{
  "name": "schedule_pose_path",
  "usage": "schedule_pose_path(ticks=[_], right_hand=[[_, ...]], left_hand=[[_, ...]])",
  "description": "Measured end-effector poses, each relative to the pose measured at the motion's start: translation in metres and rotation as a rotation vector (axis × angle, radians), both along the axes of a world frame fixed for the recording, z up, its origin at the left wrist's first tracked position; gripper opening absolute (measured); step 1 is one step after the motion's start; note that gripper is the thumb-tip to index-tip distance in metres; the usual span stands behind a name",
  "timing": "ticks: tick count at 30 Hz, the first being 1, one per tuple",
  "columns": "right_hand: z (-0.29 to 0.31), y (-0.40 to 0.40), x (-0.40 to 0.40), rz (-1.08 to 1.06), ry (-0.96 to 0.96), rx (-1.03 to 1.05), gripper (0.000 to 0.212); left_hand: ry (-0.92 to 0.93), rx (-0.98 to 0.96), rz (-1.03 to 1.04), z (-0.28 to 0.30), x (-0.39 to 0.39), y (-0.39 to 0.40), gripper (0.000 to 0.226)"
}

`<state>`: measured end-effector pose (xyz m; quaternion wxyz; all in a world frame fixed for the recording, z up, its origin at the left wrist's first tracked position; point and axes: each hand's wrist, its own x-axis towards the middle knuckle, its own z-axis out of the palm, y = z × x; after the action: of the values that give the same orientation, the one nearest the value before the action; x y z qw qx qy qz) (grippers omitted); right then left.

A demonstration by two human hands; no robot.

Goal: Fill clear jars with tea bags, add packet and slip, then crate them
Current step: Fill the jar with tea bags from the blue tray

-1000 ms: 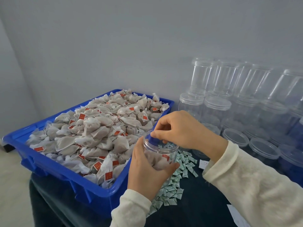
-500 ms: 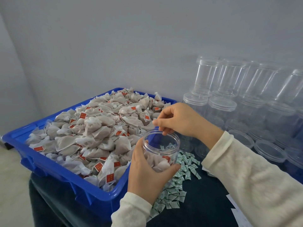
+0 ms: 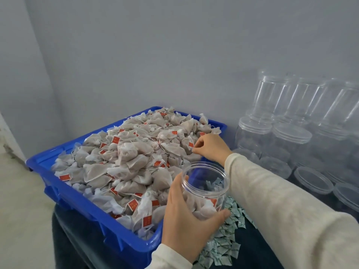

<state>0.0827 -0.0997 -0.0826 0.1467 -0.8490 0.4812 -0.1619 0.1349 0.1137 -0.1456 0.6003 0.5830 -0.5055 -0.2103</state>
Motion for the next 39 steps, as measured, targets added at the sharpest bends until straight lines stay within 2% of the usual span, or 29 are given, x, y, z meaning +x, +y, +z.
schedule_pose_path(ticks=[5, 9, 19, 21, 26, 31, 39], right_hand=[[-0.017, -0.014, 0.014, -0.051, 0.212, 0.018, 0.027], [-0.024, -0.02, 0.024, -0.104, 0.362, -0.012, 0.024], [-0.024, -0.018, 0.022, -0.083, 0.356, -0.071, 0.02], [-0.022, -0.015, 0.018, -0.058, 0.309, -0.063, 0.02], [0.003, -0.004, -0.001, 0.01, 0.054, -0.073, 0.012], [0.038, 0.008, -0.025, 0.054, -0.143, -0.08, 0.015], [0.069, 0.026, -0.036, 0.085, -0.331, -0.092, 0.013]], left_hand=[[0.017, -0.031, -0.007, -0.001, 0.002, -0.002, 0.117], [0.043, -0.031, -0.02, 0.0, 0.003, -0.002, 0.117], [0.046, -0.004, -0.032, 0.0, 0.003, 0.0, 0.121], [0.048, 0.008, -0.036, 0.0, 0.003, 0.001, 0.121], [0.05, 0.023, -0.055, -0.001, 0.002, 0.001, 0.12], [0.082, 0.034, -0.082, 0.0, 0.001, 0.0, 0.121], [0.03, 0.053, -0.037, 0.002, -0.002, -0.001, 0.126]])
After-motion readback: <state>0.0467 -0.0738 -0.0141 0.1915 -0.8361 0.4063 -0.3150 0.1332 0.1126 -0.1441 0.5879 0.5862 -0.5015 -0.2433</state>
